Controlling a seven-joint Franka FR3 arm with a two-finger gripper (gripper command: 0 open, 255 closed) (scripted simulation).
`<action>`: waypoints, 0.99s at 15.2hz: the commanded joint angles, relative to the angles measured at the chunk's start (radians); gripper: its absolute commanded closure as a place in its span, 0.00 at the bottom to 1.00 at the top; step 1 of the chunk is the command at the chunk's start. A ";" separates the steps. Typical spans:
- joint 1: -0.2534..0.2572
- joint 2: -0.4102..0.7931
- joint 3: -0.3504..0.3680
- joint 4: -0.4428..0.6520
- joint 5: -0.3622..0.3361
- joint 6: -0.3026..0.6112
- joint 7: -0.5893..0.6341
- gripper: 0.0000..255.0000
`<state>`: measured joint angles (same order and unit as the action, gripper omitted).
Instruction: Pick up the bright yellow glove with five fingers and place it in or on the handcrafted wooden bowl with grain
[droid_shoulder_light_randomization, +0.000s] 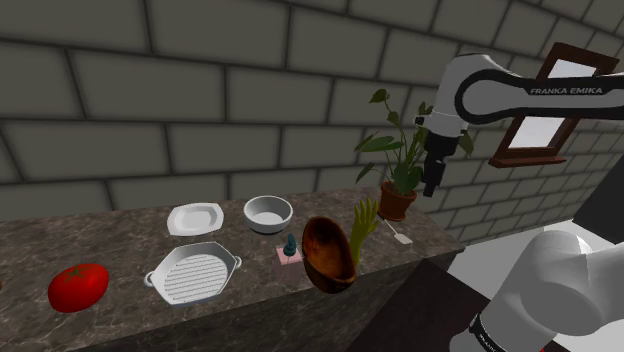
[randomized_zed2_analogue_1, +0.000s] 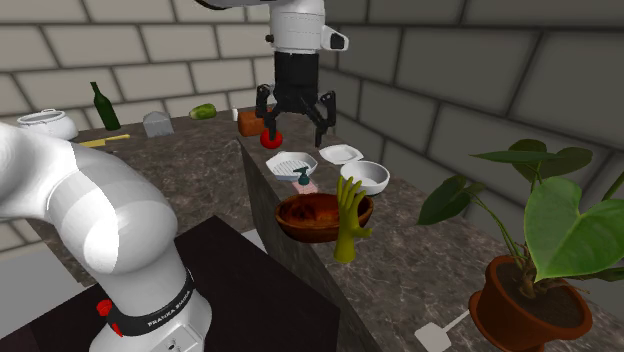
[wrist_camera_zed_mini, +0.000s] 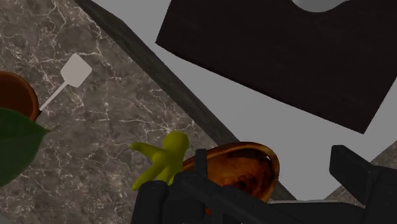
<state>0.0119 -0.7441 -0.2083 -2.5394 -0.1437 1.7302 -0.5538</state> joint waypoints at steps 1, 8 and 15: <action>0.006 0.033 -0.061 -0.030 -0.018 0.077 -0.092 0.00; 0.067 0.241 -0.276 -0.045 -0.018 0.323 -0.416 0.00; 0.210 0.568 -0.489 0.042 0.187 0.523 -0.843 0.00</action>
<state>0.1990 -0.2333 -0.6641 -2.5196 -0.0054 2.2299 -1.3139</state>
